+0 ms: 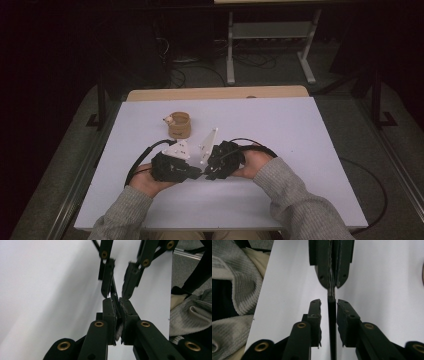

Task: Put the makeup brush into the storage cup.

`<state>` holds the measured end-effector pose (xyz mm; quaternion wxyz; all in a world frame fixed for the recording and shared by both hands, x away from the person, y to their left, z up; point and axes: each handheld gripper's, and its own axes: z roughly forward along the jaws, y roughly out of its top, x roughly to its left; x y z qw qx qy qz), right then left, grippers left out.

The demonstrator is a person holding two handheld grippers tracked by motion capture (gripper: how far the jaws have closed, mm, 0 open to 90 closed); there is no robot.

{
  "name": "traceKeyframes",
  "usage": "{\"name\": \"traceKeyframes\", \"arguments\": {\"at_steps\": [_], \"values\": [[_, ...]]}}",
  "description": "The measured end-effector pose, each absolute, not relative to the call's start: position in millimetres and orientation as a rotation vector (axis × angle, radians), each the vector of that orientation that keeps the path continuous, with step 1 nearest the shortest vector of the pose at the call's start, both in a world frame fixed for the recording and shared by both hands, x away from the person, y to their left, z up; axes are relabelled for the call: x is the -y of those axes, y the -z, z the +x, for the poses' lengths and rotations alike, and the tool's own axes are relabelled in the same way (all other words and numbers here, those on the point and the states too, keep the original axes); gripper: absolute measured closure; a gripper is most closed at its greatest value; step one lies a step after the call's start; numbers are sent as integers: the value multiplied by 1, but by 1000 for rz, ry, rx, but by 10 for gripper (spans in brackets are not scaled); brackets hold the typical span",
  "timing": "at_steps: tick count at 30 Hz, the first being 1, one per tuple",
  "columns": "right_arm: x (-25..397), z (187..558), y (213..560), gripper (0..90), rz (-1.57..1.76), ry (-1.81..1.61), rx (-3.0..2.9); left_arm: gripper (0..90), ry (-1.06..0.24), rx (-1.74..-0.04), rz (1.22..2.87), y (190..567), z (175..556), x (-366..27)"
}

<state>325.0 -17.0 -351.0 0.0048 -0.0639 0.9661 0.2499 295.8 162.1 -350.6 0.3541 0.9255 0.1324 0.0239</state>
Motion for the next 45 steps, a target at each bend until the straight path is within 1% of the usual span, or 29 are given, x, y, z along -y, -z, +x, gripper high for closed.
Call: {"name": "traceKeyframes", "arguments": {"at_steps": [4,9,11,12,16,20,29,38,45], "values": [[15,326,351,799,-200,-783,-3029,843,-54,-344,2394,350,295,-160],[15,327,353,824,-213,-791,-3052,840,-22,-344,2390,351,296,-162],[15,327,354,830,-213,-811,-3066,825,-9,-347,2385,352,297,-164],[16,327,354,830,-207,-827,-3075,807,-16,-348,2382,352,297,-165],[22,333,357,831,-168,-851,-3092,657,-40,-386,2340,351,296,-171],[29,338,358,831,-138,-885,-3103,588,-65,-415,2311,349,294,-180],[60,357,360,831,28,-1008,-3107,538,-124,-486,2265,353,289,-197],[67,370,349,831,150,-1150,-3059,518,-152,-556,2213,366,283,-209],[67,384,343,831,241,-1265,-3013,505,-166,-602,2204,378,279,-218]]}}
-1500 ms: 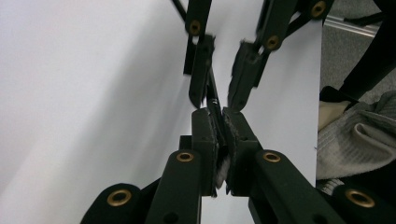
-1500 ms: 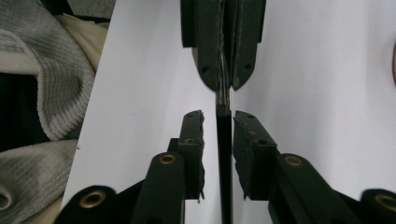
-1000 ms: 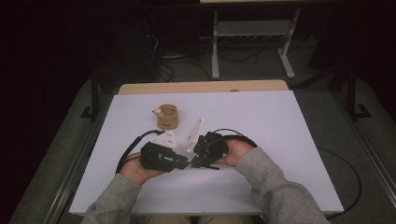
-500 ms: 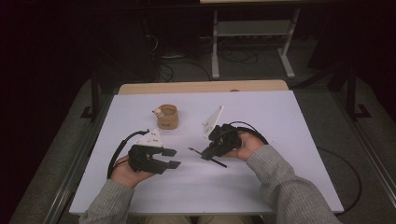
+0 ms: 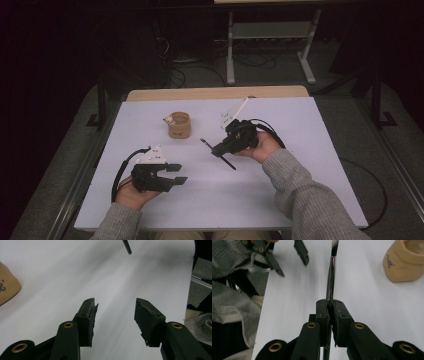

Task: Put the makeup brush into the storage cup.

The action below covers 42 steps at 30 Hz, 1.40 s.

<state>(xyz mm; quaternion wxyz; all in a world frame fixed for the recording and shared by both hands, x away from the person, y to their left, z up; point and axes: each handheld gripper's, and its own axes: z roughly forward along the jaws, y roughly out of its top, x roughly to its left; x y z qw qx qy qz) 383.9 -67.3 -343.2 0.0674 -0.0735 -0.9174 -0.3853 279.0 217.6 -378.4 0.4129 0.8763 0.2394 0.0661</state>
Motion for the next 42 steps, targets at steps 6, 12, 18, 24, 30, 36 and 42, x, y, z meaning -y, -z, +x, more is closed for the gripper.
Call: {"name": "traceKeyframes", "arguments": {"at_steps": [6,12,18,24,30,36,42], "values": [[62,394,336,831,-263,1193,2746,490,-174,-631,2188,386,277,-224],[55,401,329,831,-265,1191,2760,481,-178,-641,2191,388,278,-226],[41,413,320,832,-266,1205,2765,472,-190,-650,2191,390,278,-228],[28,422,315,832,-271,1219,2762,467,-193,-657,2178,389,277,-231],[18,429,312,832,-268,1238,2764,466,-200,-660,2172,389,276,-234],[6,436,310,832,-271,1248,2766,463,-192,-657,2184,391,277,-234],[-3,443,307,833,-276,1287,2758,456,-190,-658,2182,391,277,-234]]}}
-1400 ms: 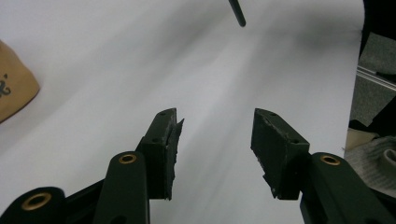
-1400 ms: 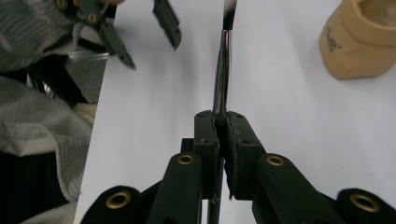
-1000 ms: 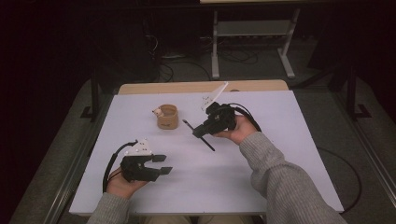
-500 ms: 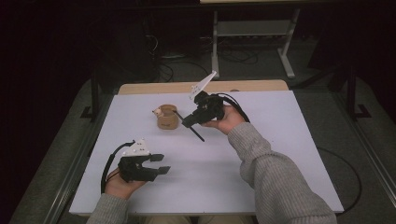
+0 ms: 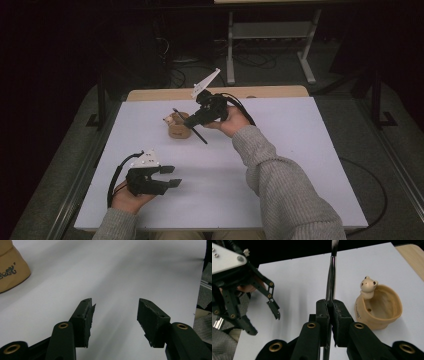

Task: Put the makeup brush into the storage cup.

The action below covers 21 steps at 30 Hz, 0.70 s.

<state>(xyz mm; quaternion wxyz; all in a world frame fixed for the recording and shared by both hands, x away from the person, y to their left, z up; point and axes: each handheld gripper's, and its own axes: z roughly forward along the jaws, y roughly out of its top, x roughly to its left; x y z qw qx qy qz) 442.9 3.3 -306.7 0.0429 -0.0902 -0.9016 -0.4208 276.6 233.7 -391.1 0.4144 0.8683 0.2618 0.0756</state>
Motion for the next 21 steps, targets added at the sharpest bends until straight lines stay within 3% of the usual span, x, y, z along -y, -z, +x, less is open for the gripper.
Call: {"name": "traceKeyframes", "arguments": {"at_steps": [21], "values": [[-40,481,290,834,-306,1323,2782,448,-186,-662,2157,391,277,-239]]}}
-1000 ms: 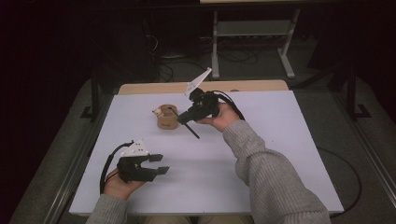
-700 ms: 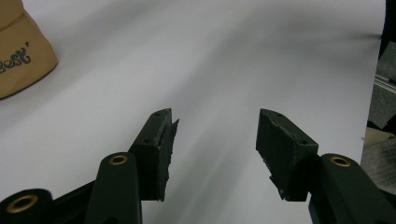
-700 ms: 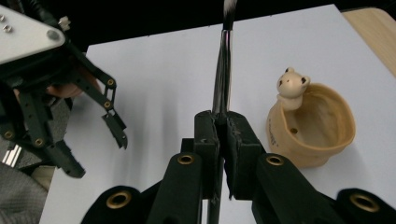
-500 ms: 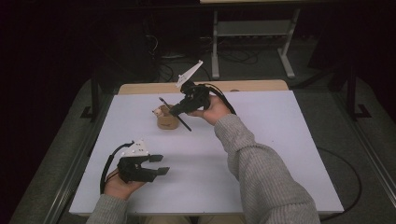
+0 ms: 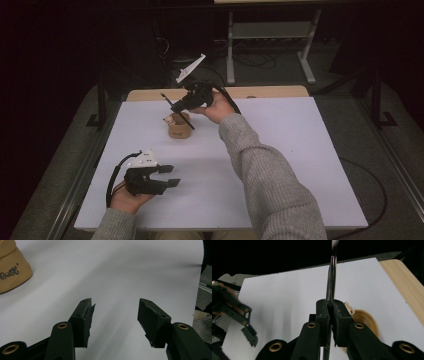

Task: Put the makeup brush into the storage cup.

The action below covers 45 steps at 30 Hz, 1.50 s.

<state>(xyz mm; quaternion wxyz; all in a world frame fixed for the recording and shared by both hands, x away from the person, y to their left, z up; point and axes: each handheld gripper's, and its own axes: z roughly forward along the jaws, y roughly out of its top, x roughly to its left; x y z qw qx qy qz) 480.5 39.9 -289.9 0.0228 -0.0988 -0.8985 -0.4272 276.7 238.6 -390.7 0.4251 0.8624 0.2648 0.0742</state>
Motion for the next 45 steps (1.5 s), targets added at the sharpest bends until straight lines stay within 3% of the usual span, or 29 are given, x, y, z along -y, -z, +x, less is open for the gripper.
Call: {"name": "traceKeyframes", "arguments": {"at_steps": [19,45], "values": [[-62,513,290,834,-403,1401,2776,431,-190,-676,2140,389,275,-242],[-66,527,315,833,-533,1415,2782,414,-191,-677,2144,390,275,-244]]}}
